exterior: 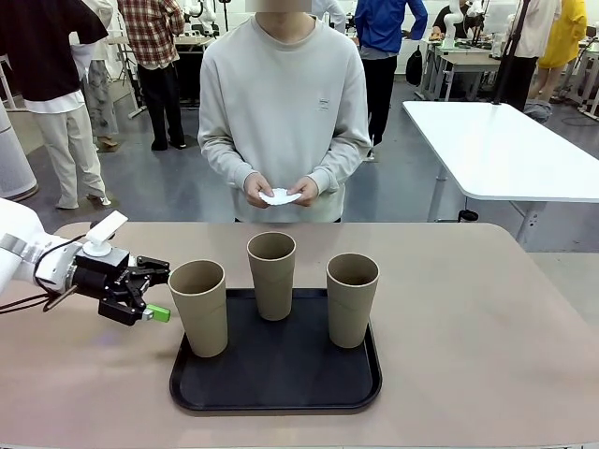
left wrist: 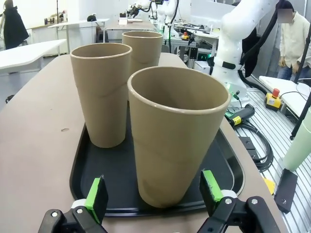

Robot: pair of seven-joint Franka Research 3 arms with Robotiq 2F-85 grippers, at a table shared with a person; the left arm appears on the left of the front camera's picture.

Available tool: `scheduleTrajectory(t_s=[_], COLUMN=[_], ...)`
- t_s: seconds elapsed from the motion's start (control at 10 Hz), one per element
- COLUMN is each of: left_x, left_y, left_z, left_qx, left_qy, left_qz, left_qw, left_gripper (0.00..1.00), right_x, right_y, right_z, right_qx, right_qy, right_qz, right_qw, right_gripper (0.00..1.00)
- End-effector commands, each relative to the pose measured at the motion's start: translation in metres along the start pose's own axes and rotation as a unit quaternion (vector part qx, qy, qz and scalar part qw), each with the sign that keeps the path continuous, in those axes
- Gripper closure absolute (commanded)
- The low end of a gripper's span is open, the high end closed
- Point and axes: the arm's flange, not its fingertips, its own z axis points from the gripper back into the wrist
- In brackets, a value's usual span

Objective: Place coasters on the table and set cups on them.
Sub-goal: Pick up one Reusable plastic cup and place it on a coaster set by the human.

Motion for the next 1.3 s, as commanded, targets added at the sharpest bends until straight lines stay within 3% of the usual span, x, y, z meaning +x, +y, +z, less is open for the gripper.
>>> scheduleTrajectory(t_s=[0.0, 1.2], left_x=[-0.003, -0.003], left_y=[-0.003, -0.001], left_z=[-0.014, -0.074], left_qx=[-0.012, -0.067], left_qy=[-0.022, -0.030], left_qz=[-0.020, -0.052], left_qw=[0.999, 0.996], left_gripper=[0.00, 0.00], right_x=[0.002, 0.002], right_y=[0.001, 0.001], right_z=[0.000, 0.000], right_qx=[0.014, 0.014], right_qy=[-0.003, -0.003], right_qz=[0.008, 0.008], right_qw=[1.000, 1.000], right_gripper=[0.00, 0.00])
